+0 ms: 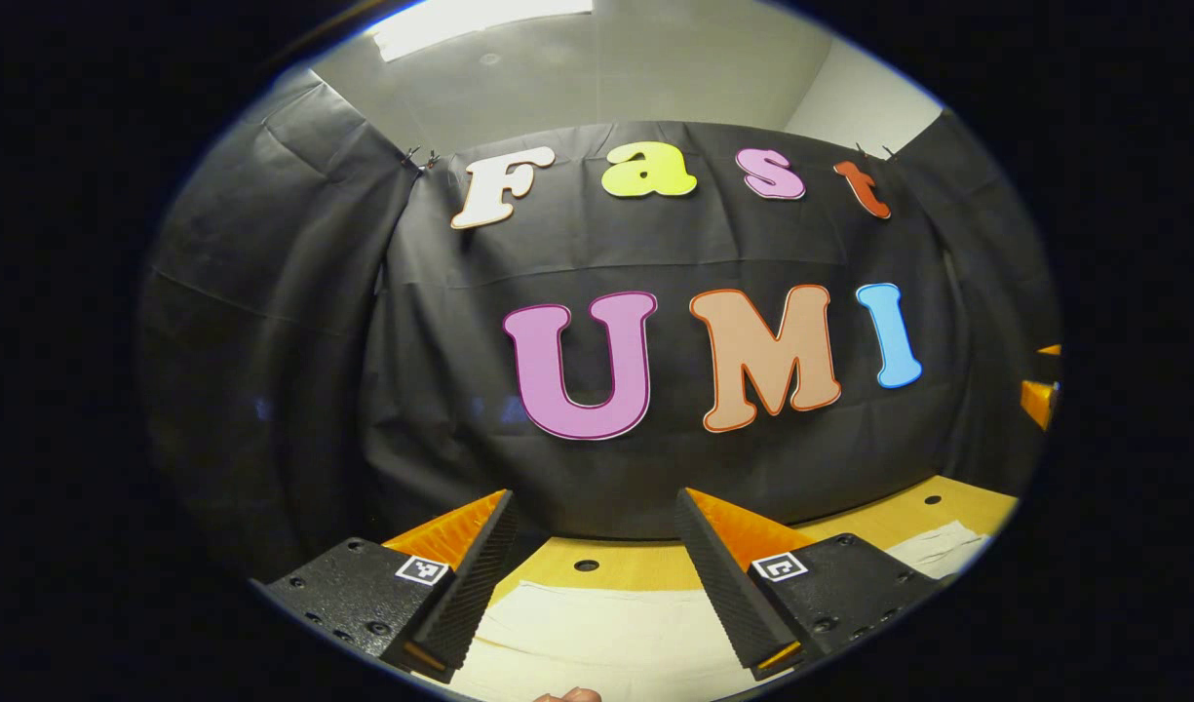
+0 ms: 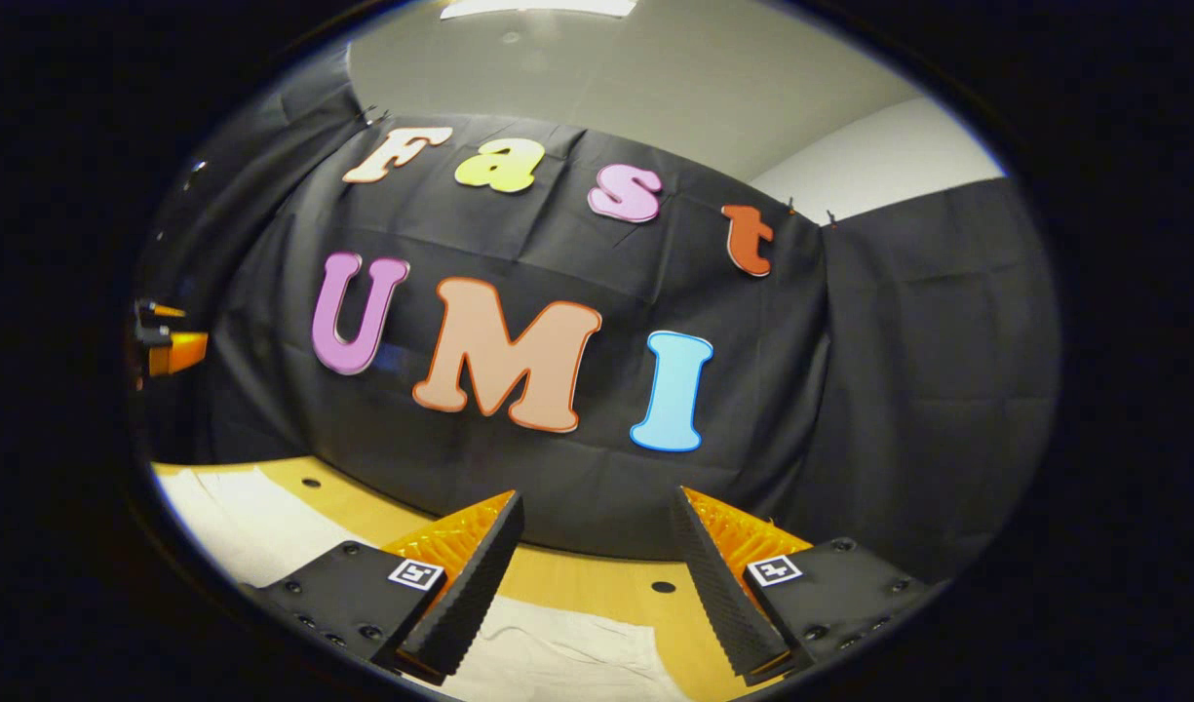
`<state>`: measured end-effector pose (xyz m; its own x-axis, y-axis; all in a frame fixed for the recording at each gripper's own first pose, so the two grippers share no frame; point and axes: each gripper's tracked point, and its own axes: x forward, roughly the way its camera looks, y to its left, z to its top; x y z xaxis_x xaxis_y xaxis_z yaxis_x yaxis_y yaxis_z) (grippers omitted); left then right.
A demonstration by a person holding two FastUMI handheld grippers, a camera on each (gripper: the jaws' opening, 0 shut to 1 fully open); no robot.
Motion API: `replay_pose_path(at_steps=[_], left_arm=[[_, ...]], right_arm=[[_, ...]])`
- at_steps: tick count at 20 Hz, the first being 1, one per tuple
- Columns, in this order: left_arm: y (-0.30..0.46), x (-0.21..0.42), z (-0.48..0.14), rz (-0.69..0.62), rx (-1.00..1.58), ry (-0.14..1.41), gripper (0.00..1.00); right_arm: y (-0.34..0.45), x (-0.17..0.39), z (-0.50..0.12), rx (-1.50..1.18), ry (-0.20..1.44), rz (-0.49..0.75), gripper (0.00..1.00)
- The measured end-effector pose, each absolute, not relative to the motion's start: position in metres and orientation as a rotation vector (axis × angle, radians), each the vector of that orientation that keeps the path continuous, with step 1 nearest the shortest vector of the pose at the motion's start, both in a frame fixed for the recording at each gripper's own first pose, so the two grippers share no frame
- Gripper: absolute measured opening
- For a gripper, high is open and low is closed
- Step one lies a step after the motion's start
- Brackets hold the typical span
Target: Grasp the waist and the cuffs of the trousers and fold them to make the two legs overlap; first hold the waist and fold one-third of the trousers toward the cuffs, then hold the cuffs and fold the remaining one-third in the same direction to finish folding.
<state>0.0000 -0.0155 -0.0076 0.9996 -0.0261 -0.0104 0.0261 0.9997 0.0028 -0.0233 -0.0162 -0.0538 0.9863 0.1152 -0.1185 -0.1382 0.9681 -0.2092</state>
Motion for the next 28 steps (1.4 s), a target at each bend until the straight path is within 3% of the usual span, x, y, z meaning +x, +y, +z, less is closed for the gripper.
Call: replay_pose_path(at_steps=[12, 28], left_arm=[[-0.039, -0.003, -0.018, -0.024, 0.007, 0.039, 0.96], [-0.077, -0.015, -0.028, -0.019, 0.055, 0.065, 0.96]], right_arm=[[-0.078, -0.071, -0.137, -0.677, 0.23, 0.271, 0.97], [-0.103, -0.169, -0.297, -1.036, 0.472, 0.653, 0.98]])
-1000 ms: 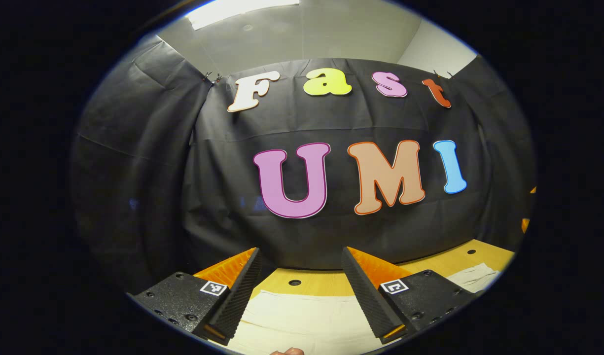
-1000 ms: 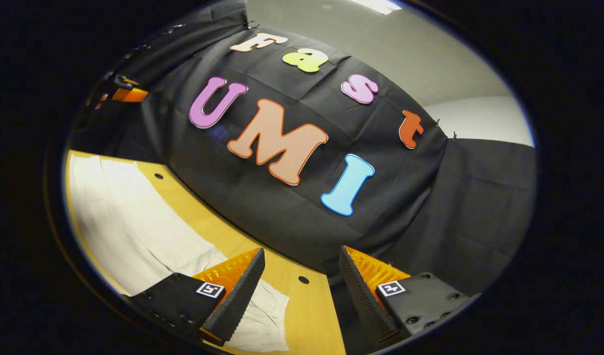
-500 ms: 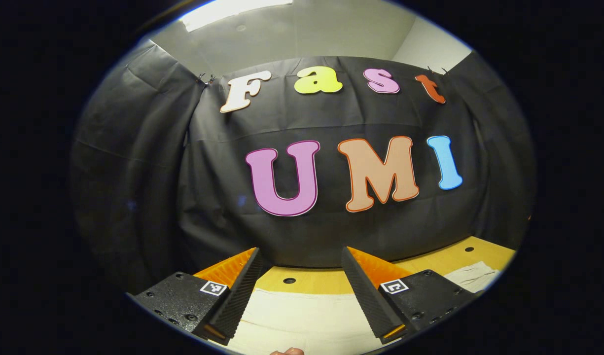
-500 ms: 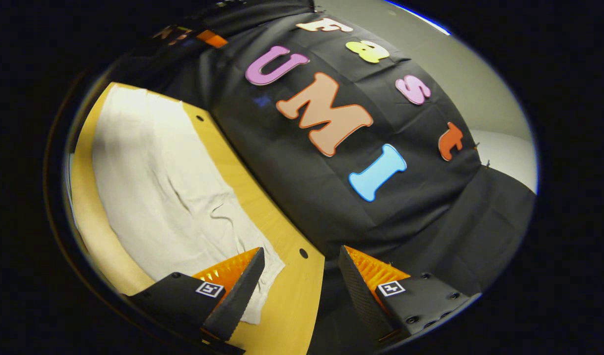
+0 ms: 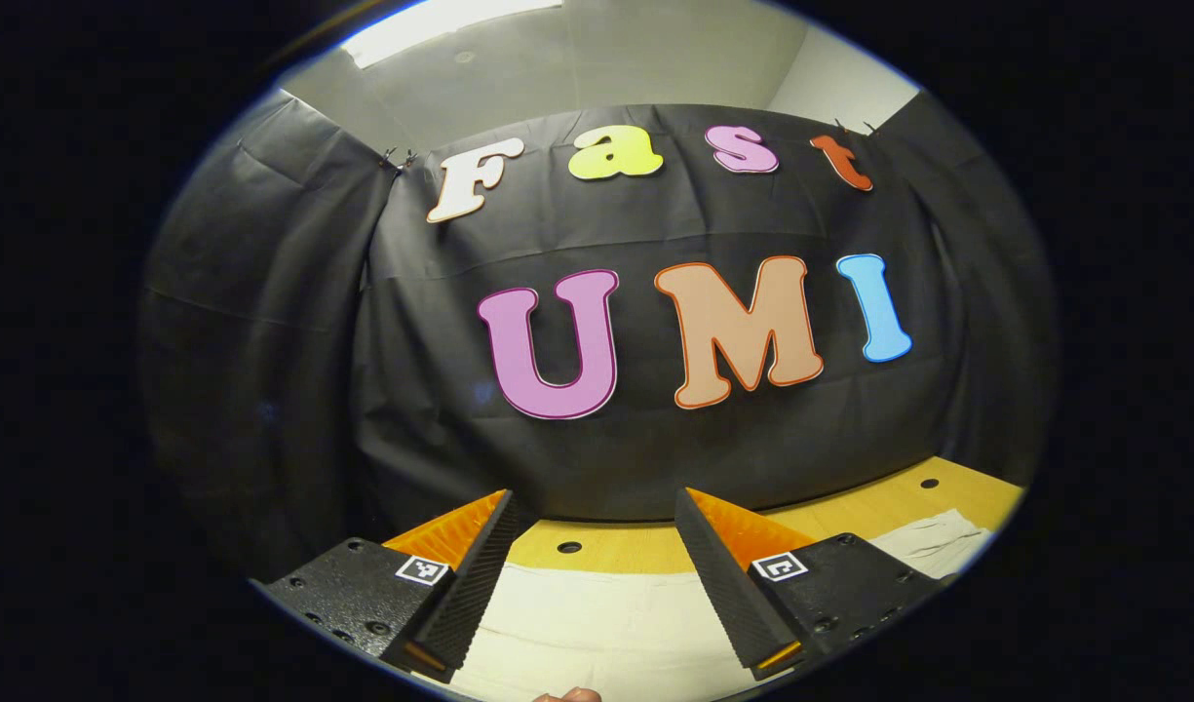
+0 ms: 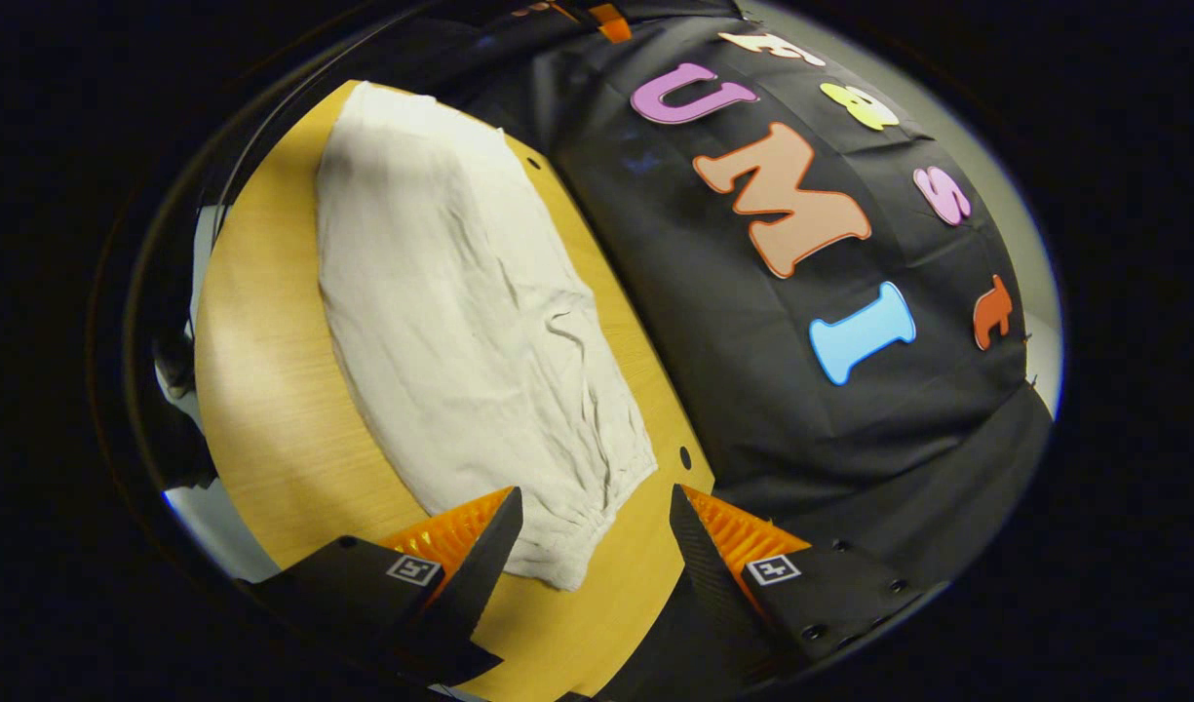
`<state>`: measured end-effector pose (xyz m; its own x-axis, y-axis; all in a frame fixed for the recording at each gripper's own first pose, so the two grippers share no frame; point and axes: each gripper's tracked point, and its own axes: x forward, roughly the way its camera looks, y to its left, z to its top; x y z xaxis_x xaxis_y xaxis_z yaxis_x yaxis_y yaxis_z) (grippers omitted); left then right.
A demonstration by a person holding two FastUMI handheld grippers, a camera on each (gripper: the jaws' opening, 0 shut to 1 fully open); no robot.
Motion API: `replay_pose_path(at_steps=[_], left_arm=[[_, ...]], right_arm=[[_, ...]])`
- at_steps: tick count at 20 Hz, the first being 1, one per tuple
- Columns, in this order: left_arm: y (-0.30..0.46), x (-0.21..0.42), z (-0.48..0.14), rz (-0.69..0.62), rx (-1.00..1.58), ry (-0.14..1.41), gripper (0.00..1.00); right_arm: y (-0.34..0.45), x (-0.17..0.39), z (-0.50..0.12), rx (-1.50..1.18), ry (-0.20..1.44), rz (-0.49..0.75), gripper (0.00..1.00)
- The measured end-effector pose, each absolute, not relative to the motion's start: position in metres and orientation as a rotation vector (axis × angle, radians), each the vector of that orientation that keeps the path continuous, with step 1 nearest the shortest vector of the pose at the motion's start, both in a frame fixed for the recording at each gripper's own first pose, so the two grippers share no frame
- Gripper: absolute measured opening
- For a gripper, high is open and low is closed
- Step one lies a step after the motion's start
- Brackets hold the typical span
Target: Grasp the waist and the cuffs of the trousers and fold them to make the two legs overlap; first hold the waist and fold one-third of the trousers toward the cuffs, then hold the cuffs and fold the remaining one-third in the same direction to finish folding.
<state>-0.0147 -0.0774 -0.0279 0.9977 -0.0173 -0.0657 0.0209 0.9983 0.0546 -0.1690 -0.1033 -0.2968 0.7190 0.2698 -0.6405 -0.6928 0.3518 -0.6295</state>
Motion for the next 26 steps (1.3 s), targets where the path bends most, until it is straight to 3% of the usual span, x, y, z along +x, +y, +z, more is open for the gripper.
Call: replay_pose_path(at_steps=[12, 17, 18, 20, 23, 24, 25, 26], left_arm=[[-0.068, -0.025, -0.034, 0.016, 0.094, 0.08, 0.97], [-0.058, -0.027, -0.037, 0.034, 0.107, 0.087, 1.0], [-0.056, -0.027, -0.037, 0.037, 0.109, 0.088, 0.96], [-0.053, -0.028, -0.036, 0.042, 0.113, 0.088, 1.0], [-0.048, -0.028, -0.039, 0.045, 0.113, 0.088, 0.96], [-0.046, -0.03, -0.04, 0.045, 0.118, 0.092, 0.96], [-0.044, -0.03, -0.041, 0.047, 0.125, 0.094, 0.96], [-0.04, -0.031, -0.042, 0.047, 0.133, 0.095, 0.96]], right_arm=[[-0.109, -0.197, -0.365, -1.217, 0.582, 0.839, 1.0], [-0.099, -0.18, -0.374, -1.234, 0.571, 0.817, 0.9], [-0.098, -0.176, -0.377, -1.233, 0.576, 0.811, 0.9], [-0.093, -0.169, -0.382, -1.232, 0.585, 0.802, 0.81], [-0.092, -0.162, -0.395, -1.205, 0.638, 0.792, 0.7], [-0.091, -0.164, -0.399, -1.191, 0.659, 0.79, 0.56], [-0.091, -0.165, -0.403, -1.191, 0.67, 0.788, 0.49], [-0.089, -0.165, -0.405, -1.203, 0.665, 0.787, 0.29]])
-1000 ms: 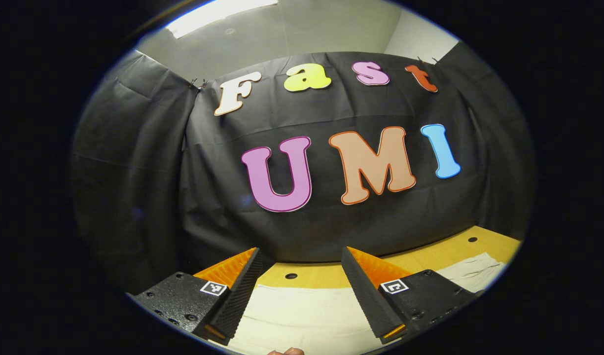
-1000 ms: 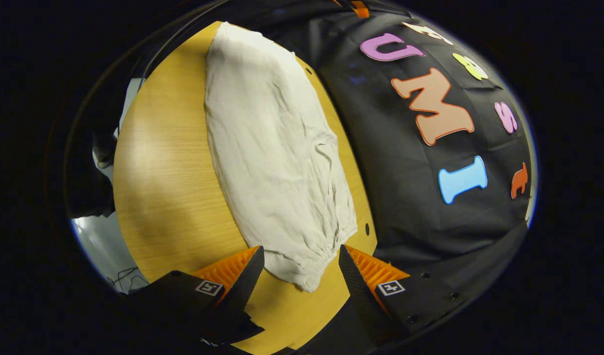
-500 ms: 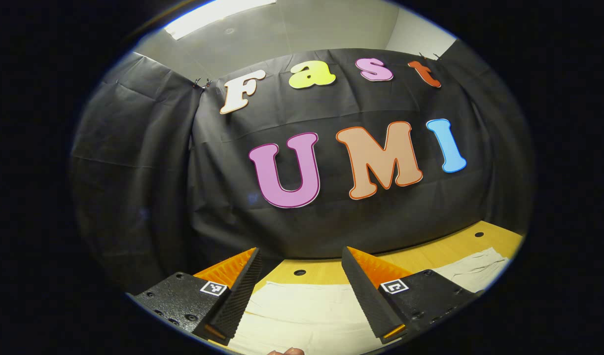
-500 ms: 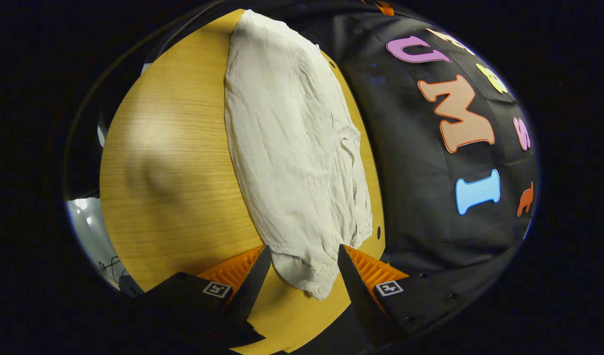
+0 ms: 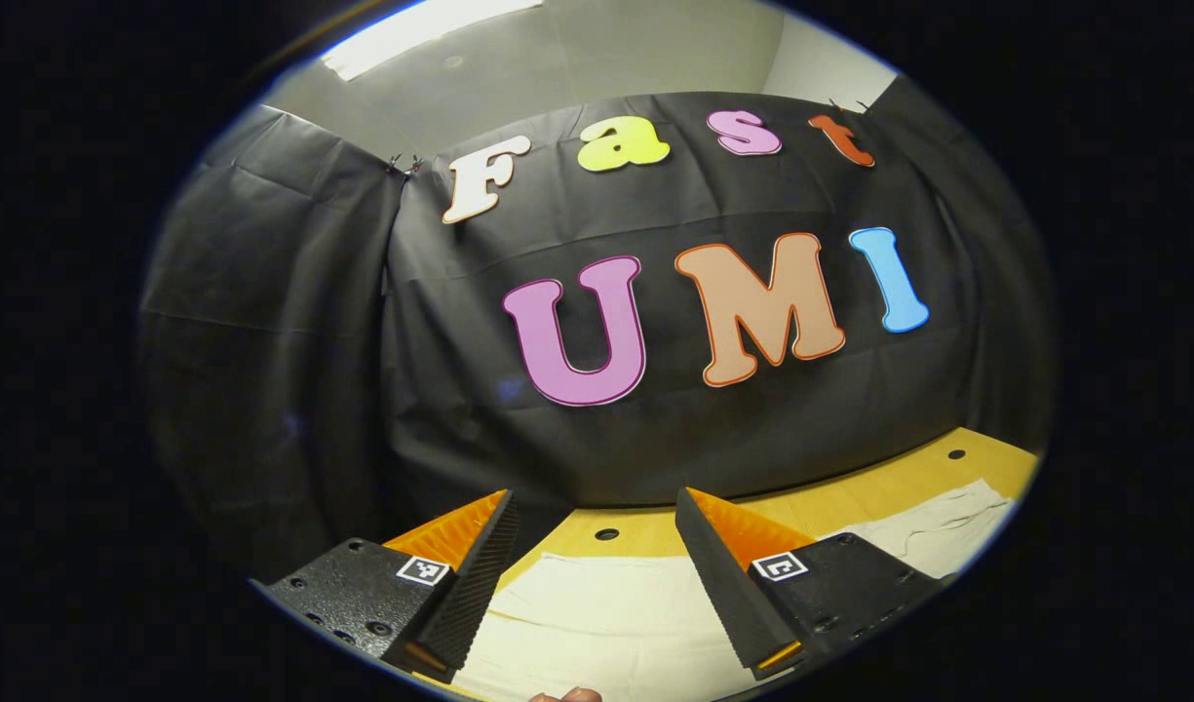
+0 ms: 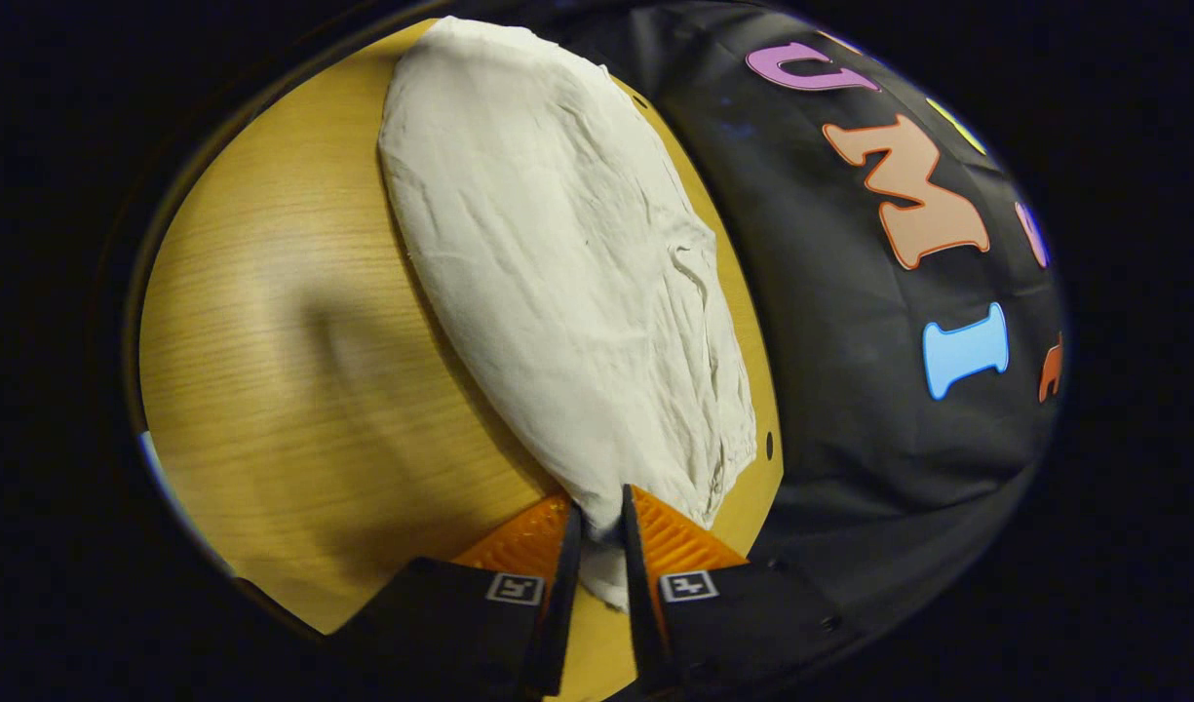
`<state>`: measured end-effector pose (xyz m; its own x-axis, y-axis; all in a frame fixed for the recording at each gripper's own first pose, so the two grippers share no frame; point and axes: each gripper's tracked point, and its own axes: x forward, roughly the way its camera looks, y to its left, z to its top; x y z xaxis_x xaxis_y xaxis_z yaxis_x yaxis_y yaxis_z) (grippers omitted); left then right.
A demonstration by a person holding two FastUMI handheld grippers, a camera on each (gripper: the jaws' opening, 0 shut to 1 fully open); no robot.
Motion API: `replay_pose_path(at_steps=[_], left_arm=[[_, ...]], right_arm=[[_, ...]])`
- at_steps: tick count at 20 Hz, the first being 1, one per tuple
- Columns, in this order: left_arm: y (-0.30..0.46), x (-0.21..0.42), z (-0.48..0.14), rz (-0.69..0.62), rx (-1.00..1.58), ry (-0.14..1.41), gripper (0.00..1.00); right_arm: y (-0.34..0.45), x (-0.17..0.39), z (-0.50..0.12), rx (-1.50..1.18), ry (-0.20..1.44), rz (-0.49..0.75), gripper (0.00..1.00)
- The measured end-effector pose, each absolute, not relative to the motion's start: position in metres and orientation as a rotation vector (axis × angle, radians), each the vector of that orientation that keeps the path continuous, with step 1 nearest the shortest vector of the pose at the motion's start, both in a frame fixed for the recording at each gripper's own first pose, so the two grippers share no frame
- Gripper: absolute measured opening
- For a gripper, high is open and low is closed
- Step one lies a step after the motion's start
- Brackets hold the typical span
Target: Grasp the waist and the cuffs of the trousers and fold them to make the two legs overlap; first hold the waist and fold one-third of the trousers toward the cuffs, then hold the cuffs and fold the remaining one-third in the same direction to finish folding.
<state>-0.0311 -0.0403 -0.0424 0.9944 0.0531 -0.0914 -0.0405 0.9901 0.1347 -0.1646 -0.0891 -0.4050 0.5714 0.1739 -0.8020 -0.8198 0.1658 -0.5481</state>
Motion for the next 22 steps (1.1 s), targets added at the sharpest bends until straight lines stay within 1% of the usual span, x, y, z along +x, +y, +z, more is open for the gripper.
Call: replay_pose_path(at_steps=[1, 2, 3, 4, 5, 7, 8, 9, 11, 12, 13, 14, 15, 16, 22], left_arm=[[-0.037, -0.033, -0.044, 0.047, 0.143, 0.097, 0.96], [-0.033, -0.035, -0.045, 0.048, 0.154, 0.098, 0.96], [-0.027, -0.036, -0.046, 0.049, 0.166, 0.101, 0.96], [-0.022, -0.037, -0.049, 0.048, 0.179, 0.106, 0.96], [-0.015, -0.039, -0.053, 0.045, 0.198, 0.112, 0.96], [-0.002, -0.048, -0.063, 0.03, 0.244, 0.132, 0.96], [0.004, -0.052, -0.068, 0.02, 0.259, 0.139, 0.96], [0.011, -0.056, -0.075, 0.013, 0.273, 0.156, 0.96], [0.027, -0.067, -0.095, 0.01, 0.31, 0.203, 0.96], [0.034, -0.071, -0.104, 0.009, 0.333, 0.226, 0.96], [0.041, -0.077, -0.115, 0.002, 0.357, 0.252, 0.96], [0.047, -0.081, -0.126, -0.009, 0.385, 0.278, 0.97], [0.053, -0.087, -0.137, -0.024, 0.414, 0.306, 0.97], [0.057, -0.092, -0.148, -0.045, 0.443, 0.334, 0.97], [0.075, -0.124, -0.224, -0.18, 0.57, 0.507, 0.96]], right_arm=[[-0.088, -0.166, -0.406, -1.22, 0.658, 0.788, 0.27], [-0.089, -0.164, -0.41, -1.237, 0.644, 0.78, 0.14], [-0.088, -0.166, -0.403, -1.241, 0.638, 0.765, 0.24], [-0.09, -0.166, -0.405, -1.219, 0.651, 0.744, 0.08], [-0.091, -0.165, -0.407, -1.181, 0.676, 0.728, 0.06], [-0.091, -0.163, -0.409, -1.112, 0.738, 0.696, 0.06], [-0.091, -0.163, -0.408, -1.111, 0.745, 0.69, 0.02], [-0.09, -0.163, -0.407, -1.137, 0.733, 0.693, 0.06], [-0.088, -0.164, -0.407, -1.217, 0.68, 0.696, 0.06], [-0.088, -0.165, -0.407, -1.253, 0.657, 0.694, 0.1], [-0.088, -0.165, -0.408, -1.274, 0.649, 0.689, 0.06], [-0.088, -0.165, -0.408, -1.281, 0.65, 0.682, 0.06], [-0.088, -0.164, -0.408, -1.282, 0.656, 0.677, 0.09], [-0.088, -0.164, -0.409, -1.283, 0.661, 0.675, 0.06], [-0.089, -0.164, -0.409, -1.284, 0.672, 0.661, 0.05]])
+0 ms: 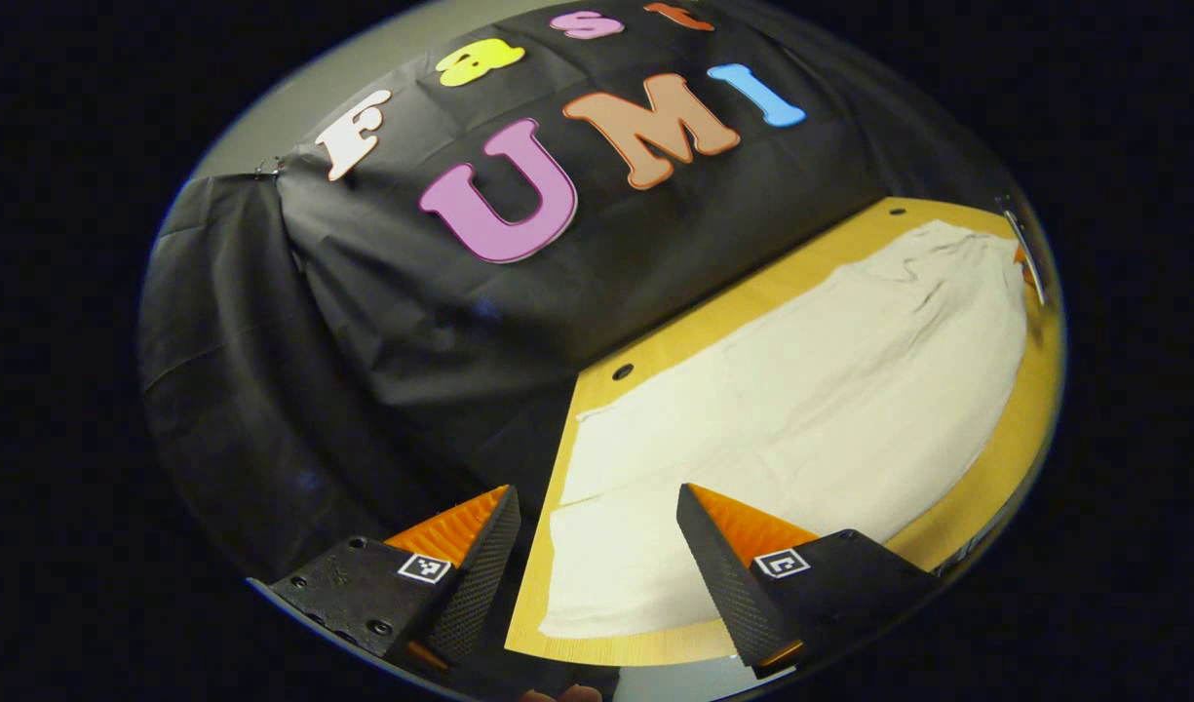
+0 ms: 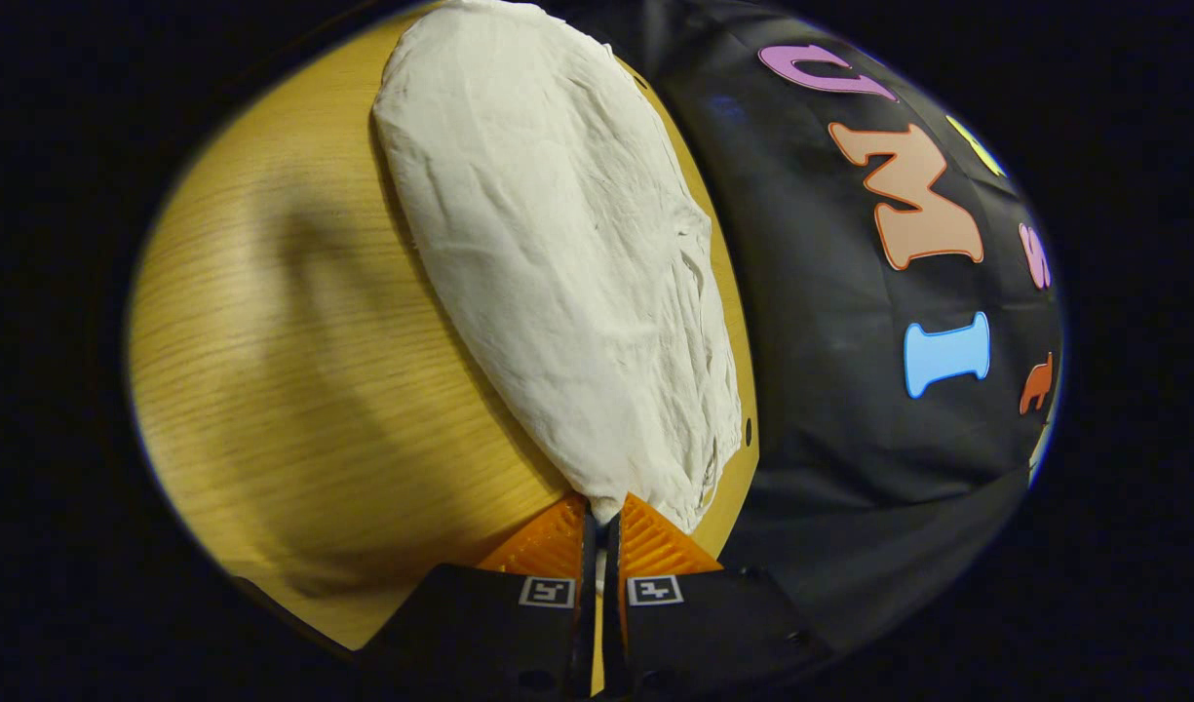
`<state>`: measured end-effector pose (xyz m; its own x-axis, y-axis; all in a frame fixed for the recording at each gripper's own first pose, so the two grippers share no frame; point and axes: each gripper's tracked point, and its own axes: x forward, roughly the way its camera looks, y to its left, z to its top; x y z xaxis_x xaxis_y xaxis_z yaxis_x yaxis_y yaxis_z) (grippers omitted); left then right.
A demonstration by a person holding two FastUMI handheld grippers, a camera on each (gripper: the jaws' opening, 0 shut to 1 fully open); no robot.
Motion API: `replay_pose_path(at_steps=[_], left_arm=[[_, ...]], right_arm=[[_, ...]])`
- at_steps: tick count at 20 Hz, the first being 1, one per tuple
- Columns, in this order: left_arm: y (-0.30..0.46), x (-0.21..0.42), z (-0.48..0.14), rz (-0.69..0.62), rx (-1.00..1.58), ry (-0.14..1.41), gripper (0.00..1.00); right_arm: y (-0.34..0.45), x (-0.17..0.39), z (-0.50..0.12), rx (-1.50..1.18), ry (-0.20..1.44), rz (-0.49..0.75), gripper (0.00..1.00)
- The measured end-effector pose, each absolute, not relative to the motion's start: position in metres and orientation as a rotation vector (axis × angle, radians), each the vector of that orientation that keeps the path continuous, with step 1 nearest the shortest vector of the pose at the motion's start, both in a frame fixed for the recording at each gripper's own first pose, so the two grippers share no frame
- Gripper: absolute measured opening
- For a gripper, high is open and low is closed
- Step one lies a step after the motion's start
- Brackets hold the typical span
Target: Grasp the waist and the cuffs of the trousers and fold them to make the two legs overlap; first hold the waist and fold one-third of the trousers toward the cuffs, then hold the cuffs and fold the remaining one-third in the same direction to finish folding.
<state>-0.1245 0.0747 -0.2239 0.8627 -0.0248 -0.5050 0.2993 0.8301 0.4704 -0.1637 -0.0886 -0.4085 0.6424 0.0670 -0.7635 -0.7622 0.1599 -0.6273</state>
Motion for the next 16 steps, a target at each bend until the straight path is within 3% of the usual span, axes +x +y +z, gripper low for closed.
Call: replay_pose_path(at_steps=[16], left_arm=[[0.159, -0.177, -0.351, -0.494, 1.109, 0.837, 0.98]], right_arm=[[-0.088, -0.163, -0.409, -1.285, 0.677, 0.635, 0.06]])
